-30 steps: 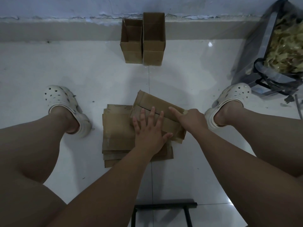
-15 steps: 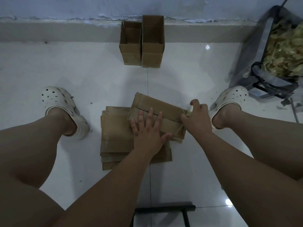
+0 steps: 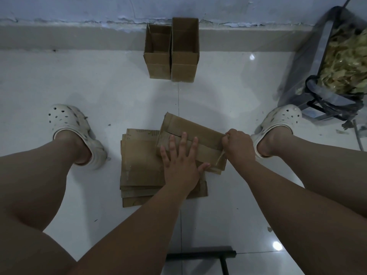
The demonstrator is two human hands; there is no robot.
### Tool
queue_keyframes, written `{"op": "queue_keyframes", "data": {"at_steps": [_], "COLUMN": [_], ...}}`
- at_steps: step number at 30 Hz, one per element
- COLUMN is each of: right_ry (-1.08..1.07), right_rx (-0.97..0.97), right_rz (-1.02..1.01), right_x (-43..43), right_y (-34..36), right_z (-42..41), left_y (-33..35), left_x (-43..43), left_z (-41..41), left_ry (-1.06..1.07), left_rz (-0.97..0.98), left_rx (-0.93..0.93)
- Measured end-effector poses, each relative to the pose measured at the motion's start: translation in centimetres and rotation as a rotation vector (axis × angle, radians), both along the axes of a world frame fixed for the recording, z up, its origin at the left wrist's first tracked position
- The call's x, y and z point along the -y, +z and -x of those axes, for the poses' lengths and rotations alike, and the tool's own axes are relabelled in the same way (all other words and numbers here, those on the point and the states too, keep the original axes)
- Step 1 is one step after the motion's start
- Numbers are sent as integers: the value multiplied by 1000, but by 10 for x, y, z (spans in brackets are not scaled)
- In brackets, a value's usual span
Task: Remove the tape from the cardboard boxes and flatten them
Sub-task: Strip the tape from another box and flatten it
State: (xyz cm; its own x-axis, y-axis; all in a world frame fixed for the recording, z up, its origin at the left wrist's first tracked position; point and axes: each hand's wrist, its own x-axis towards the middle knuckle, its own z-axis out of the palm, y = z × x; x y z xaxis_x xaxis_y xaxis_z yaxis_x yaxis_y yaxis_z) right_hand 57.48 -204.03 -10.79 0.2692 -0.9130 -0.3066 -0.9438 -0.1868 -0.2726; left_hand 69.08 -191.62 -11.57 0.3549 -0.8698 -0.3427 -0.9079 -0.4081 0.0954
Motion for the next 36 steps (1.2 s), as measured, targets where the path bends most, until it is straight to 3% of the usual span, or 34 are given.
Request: {"op": "queue_keyframes", "data": {"at_steps": [5,10,22,30,33,36], "right_ry": [-266,-384,-939,-1437,-1478,-1375], "right_rx": [160,232,707,1156,1222,1096], "right_rz": [-10,-63,-503,-699,-725,-599], "right_x": [-2,0,-7,-17,-25,-27], "right_y": [-7,-13,-17,-8,-4,-2], "right_z": [-1,5,13,11,9,6], "left_y": [0,2,-3,-4,-4,-2], "left_x": [2,5,4,4,4,5], "left_z": [-2,-1,-8,-8,-8,-10], "left_ry": [5,9,-8,9,10,21], "left_rz": [0,5,13,2,-16,-20], "left_rx": [0,-19,-40,-32,-31,-40]}}
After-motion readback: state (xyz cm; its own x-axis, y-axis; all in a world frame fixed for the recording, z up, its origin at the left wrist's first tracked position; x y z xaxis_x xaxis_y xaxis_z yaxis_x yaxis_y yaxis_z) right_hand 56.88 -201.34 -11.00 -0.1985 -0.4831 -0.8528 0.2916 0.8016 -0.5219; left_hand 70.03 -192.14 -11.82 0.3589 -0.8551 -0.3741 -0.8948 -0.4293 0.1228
